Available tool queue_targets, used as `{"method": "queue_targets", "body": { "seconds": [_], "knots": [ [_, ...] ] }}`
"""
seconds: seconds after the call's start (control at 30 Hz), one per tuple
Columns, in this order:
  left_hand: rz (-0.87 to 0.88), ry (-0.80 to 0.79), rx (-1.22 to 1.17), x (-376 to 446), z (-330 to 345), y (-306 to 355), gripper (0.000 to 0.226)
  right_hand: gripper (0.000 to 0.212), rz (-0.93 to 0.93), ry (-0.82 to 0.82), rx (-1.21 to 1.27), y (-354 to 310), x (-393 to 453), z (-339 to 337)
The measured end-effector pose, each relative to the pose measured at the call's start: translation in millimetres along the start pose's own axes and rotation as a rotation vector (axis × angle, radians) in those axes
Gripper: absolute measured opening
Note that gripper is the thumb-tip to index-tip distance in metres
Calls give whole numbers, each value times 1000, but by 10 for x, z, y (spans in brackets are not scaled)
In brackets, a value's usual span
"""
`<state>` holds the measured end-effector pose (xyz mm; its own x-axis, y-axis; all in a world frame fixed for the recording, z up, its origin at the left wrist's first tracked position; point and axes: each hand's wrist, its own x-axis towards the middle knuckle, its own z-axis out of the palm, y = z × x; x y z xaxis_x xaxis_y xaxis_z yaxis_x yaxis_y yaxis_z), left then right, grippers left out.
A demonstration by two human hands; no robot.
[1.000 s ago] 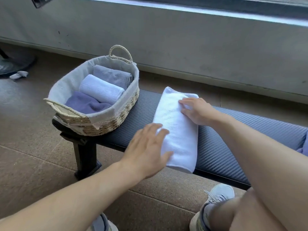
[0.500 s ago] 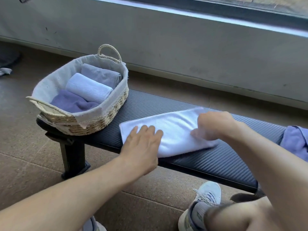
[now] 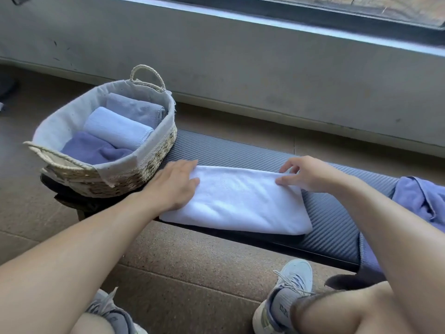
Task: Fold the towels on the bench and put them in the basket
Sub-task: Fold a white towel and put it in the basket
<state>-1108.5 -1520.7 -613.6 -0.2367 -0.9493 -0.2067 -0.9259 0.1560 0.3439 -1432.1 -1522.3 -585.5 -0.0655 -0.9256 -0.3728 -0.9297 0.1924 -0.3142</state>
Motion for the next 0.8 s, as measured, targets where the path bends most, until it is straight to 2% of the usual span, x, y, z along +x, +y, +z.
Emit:
{"method": "queue_targets", "body": {
  "seconds": [0.1,0.2,0.3,0.4,0.47,0.53,0.6,0.7,0.77,0.8],
  "knots": [
    [-47,42,61,80,-40,42,49,34,12,-122,-57,-33,-21,-45],
    [-126,-59,37,102,-149,101,40,42,18,-239,-62,-1,-42,-70],
    [-102,-165,-36,112,-224,81,39,42,-17,-250,145,112,-56,-105],
    [-53,-141,-124,138,-265,65,45,42,-103,-255,407,201,-96,-154],
    [-18,-26,-204,156,-271,87,52,47,-159,-163,522,230,-125,-214],
    [37,132,-310,161,-298,140,60,52,-202,23,623,233,-129,-267],
    [115,318,-399,137,-378,213,62,45,-273,245,746,209,-145,-313],
    [316,643,-306,79,-517,318,50,39,-377,472,790,189,-211,-412],
    [402,798,-188,62,-558,321,33,40,-393,503,686,224,-256,-468],
    [426,826,-125,60,-540,291,30,38,-393,488,609,256,-277,-481]
  ]
}}
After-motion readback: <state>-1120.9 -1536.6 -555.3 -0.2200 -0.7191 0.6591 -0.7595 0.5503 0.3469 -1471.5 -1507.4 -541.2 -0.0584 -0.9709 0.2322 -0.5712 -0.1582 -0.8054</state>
